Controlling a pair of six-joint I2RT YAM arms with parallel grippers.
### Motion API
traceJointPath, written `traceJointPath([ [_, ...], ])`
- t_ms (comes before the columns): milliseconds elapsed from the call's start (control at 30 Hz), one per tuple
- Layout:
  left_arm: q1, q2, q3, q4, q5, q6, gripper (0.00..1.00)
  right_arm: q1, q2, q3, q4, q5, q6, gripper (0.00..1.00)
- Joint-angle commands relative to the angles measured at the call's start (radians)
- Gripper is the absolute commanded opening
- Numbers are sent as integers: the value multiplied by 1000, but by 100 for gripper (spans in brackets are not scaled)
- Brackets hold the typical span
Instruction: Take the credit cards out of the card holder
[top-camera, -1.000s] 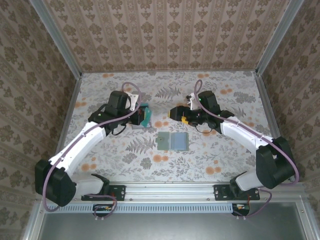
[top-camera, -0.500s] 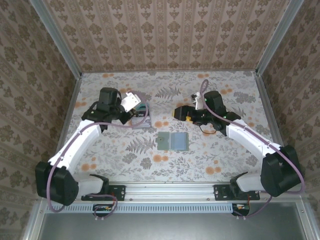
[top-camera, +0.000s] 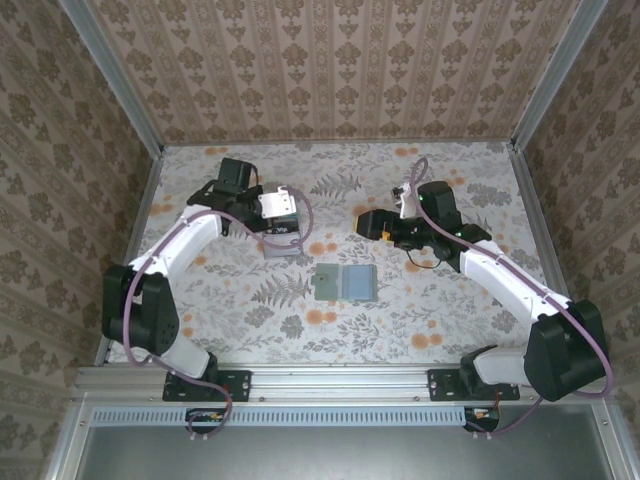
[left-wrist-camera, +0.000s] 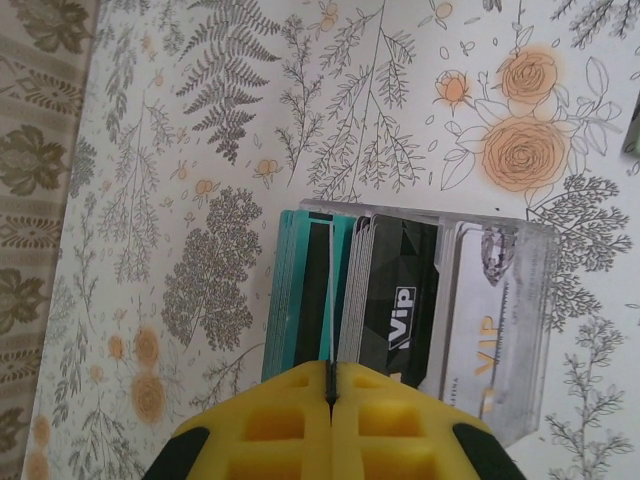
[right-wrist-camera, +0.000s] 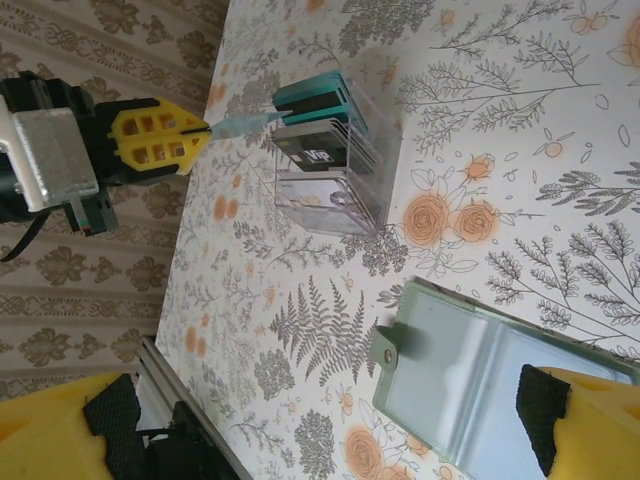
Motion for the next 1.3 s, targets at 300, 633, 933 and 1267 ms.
traceJointPath([
  [300, 22, 100, 52, 0, 31, 73, 0, -29, -5, -4, -22, 9, -23, 100],
  [633, 25, 143, 65, -3, 36, 79, 0, -42, 25, -2, -4, -6, -15, 100],
  [933, 25, 166, 71, 32, 4, 62, 30, -46, 40, 1, 9, -16, -10, 100],
  [1267, 26, 205, 102, 28, 25, 27, 0, -48, 45, 3, 6, -19, -12, 100],
])
